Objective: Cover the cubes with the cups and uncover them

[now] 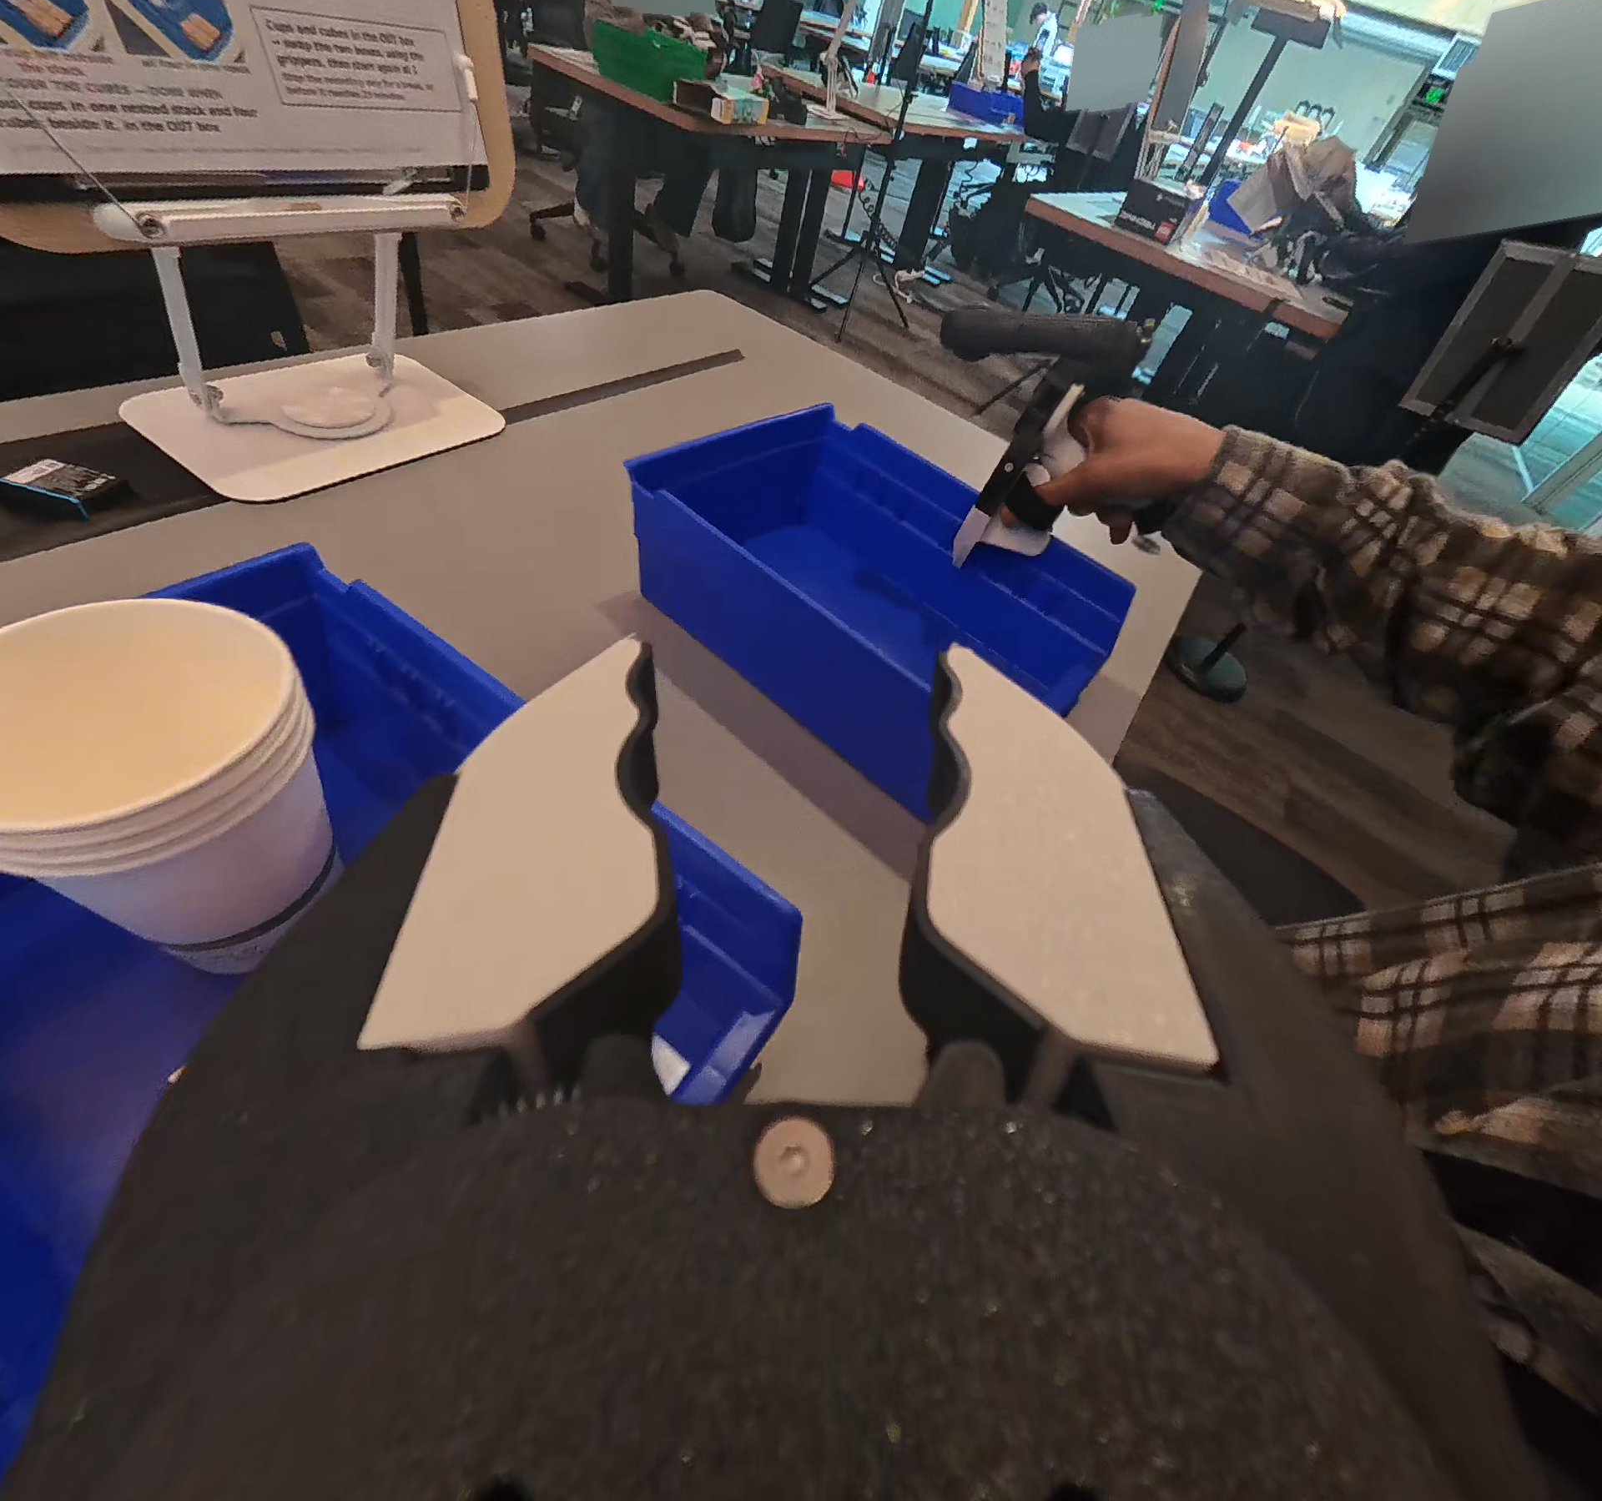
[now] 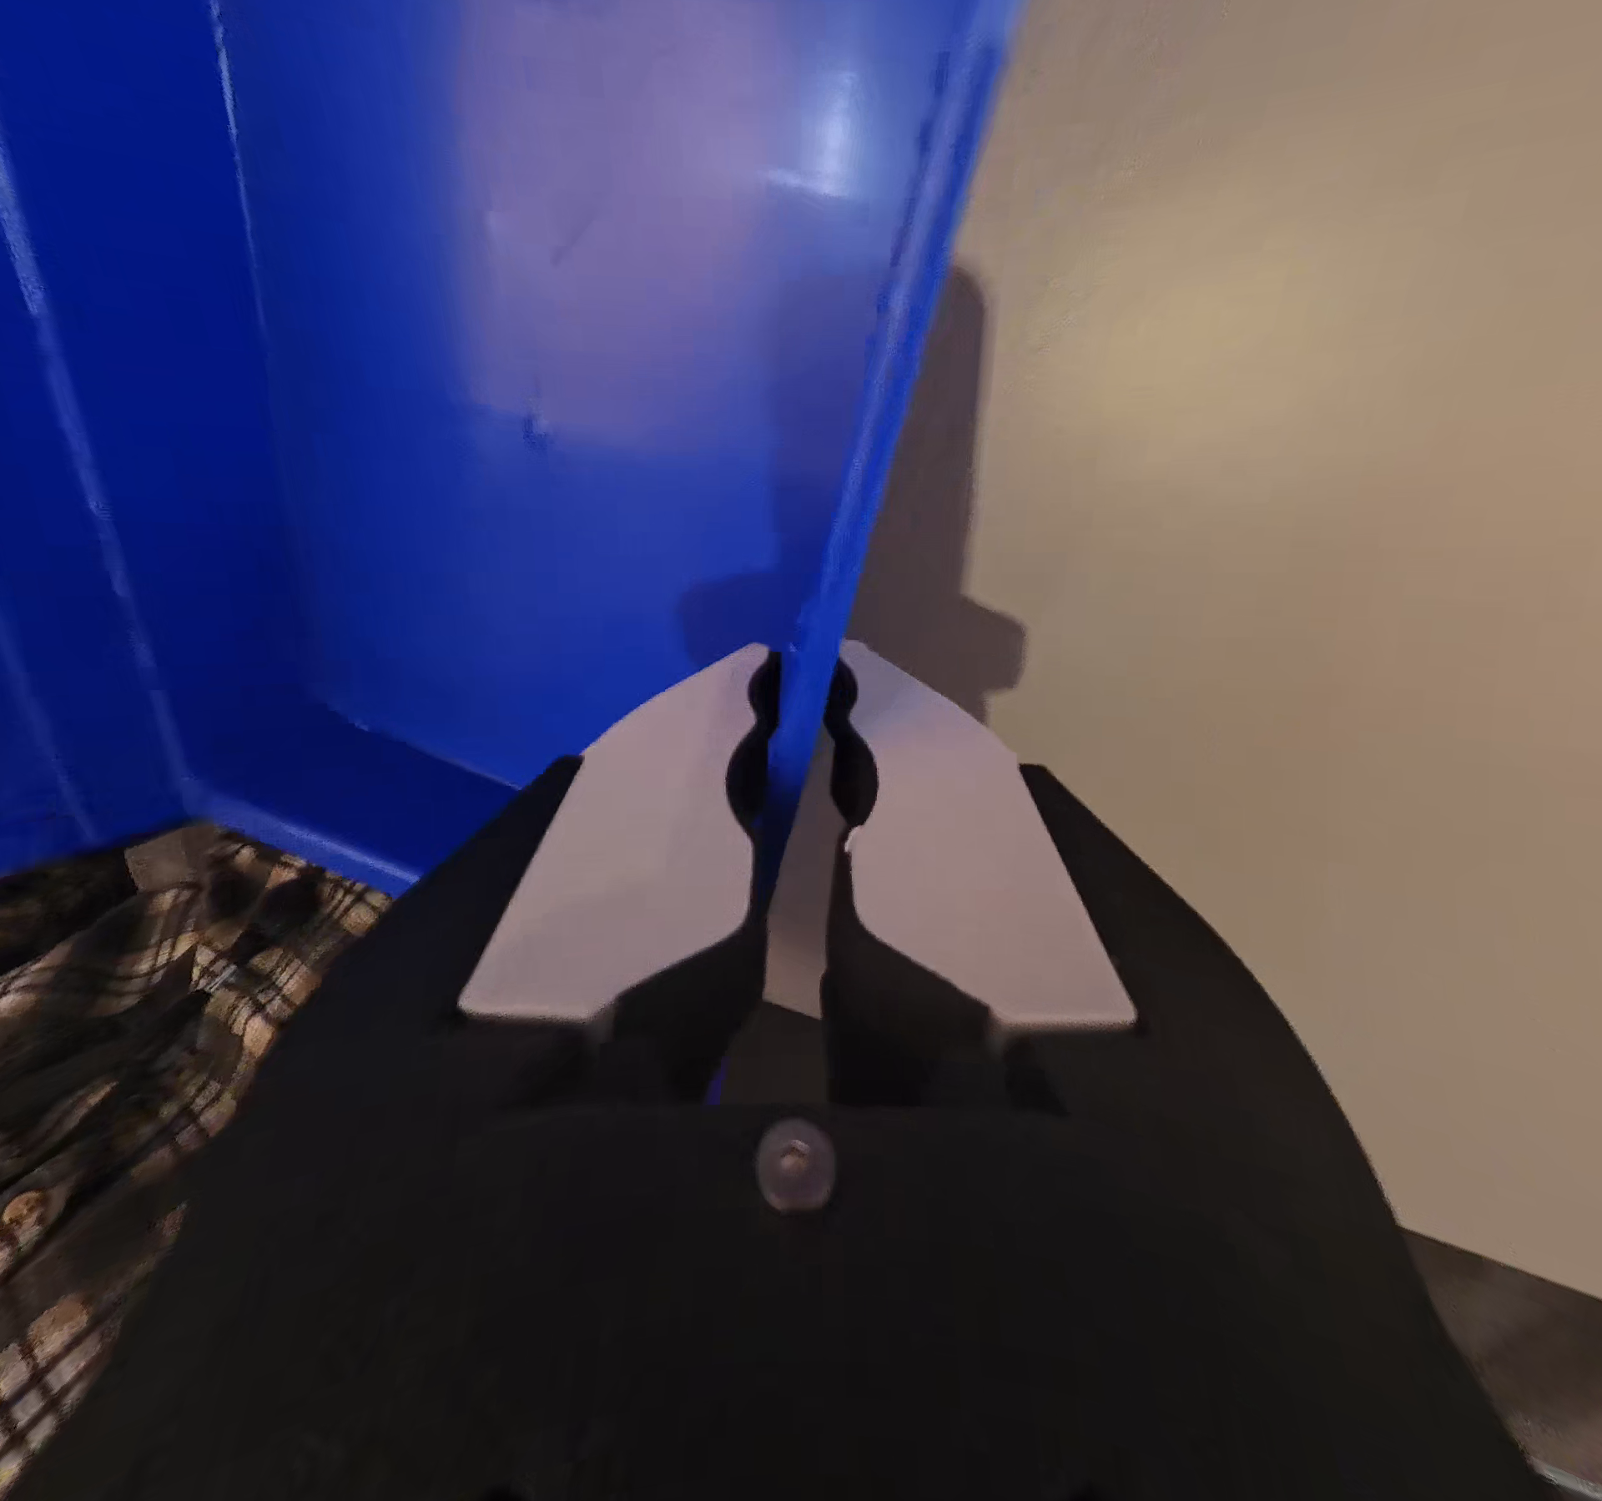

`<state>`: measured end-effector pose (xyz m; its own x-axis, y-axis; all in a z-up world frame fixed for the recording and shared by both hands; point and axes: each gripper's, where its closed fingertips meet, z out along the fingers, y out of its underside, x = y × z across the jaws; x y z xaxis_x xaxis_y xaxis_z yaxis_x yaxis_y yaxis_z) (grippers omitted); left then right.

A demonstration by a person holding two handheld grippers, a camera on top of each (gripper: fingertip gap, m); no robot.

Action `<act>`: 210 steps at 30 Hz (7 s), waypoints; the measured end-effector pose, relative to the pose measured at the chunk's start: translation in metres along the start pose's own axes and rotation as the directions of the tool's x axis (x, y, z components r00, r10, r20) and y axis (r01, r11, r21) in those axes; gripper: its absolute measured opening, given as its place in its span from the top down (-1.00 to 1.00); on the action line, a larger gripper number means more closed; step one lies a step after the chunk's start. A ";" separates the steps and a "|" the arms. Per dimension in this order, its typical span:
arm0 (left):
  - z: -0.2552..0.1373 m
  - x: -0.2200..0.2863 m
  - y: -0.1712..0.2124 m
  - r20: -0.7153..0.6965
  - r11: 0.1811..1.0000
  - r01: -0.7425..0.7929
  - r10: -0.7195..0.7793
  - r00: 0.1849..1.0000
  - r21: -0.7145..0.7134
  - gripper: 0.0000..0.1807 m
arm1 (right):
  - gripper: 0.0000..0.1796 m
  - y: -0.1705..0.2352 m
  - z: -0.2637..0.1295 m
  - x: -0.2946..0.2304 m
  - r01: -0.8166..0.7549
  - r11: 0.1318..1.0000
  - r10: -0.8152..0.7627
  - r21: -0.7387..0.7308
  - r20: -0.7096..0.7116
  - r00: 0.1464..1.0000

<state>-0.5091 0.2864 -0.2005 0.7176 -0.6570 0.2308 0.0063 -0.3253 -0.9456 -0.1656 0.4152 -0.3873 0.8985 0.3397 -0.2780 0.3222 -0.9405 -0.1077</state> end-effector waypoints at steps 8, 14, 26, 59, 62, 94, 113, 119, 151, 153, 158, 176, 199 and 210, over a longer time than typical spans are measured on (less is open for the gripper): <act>0.004 -0.009 0.001 0.008 1.000 -0.002 0.002 1.000 0.004 0.37 | 0.93 -0.016 -0.027 0.105 -0.025 0.999 0.021 -0.022 -0.146 0.989; 0.024 -0.011 0.012 0.003 0.999 -0.007 0.007 1.000 -0.034 0.41 | 0.94 -0.017 -0.051 0.192 -0.098 0.995 0.097 0.002 -0.198 0.975; 0.058 -0.015 0.025 0.008 0.997 -0.023 0.023 1.000 -0.074 0.48 | 0.94 -0.021 -0.083 0.307 -0.264 0.961 0.277 0.083 -0.231 0.933; -0.037 -0.072 0.022 0.368 0.987 -0.051 0.104 0.924 -0.150 0.23 | -0.31 -0.067 -0.232 0.140 0.279 0.743 -0.064 0.608 -0.351 0.934; -0.057 -0.086 0.032 0.452 0.978 -0.031 0.123 0.883 -0.205 0.24 | -0.31 -0.066 -0.220 0.057 0.408 0.605 -0.239 0.684 -0.332 0.912; -0.078 -0.210 0.156 0.687 0.634 0.580 -0.106 0.719 -0.511 0.95 | 0.04 -0.113 -0.023 -0.087 0.458 0.258 -0.668 0.850 -0.186 0.721; -0.169 -0.259 0.165 0.794 0.651 0.689 -0.214 0.570 -0.319 0.96 | 0.20 -0.106 -0.020 -0.096 0.486 0.266 -0.700 0.833 -0.180 0.691; -0.208 -0.281 0.168 0.822 0.658 0.703 -0.221 0.524 -0.271 0.96 | 0.26 -0.105 -0.013 -0.098 0.501 0.277 -0.711 0.820 -0.176 0.681; -0.249 -0.337 0.164 0.817 0.670 0.688 -0.210 0.537 -0.280 0.96 | 0.33 -0.105 0.001 -0.095 0.522 0.323 -0.721 0.789 -0.153 0.676; -0.249 -0.338 0.164 0.812 0.671 0.678 -0.193 0.550 -0.300 0.96 | 0.33 -0.105 0.001 -0.095 0.522 0.323 -0.721 0.790 -0.152 0.676; -0.250 -0.342 0.163 0.805 0.670 0.679 -0.205 0.556 -0.298 0.96 | 0.34 -0.105 0.002 -0.094 0.519 0.329 -0.720 0.789 -0.146 0.678; -0.268 -0.335 0.097 0.837 0.867 0.431 -0.030 0.546 -0.250 0.71 | 0.28 -0.102 -0.005 -0.100 0.500 0.309 -0.736 0.809 -0.130 0.664; -0.212 -0.255 0.153 0.906 0.752 0.618 -0.067 0.418 -0.229 0.35 | 0.28 -0.095 -0.018 -0.109 0.486 0.271 -0.753 0.831 -0.133 0.645; -0.214 -0.269 0.182 0.910 0.667 0.683 -0.016 0.414 -0.299 0.46 | 0.28 -0.096 -0.018 -0.109 0.490 0.275 -0.753 0.827 -0.131 0.645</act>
<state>-0.8497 0.2582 -0.3860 0.9307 0.3524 -0.0980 0.2864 -0.8687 -0.4042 -0.2890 0.4680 -0.3300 0.3757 0.9263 0.0274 0.2823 -0.0862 -0.9554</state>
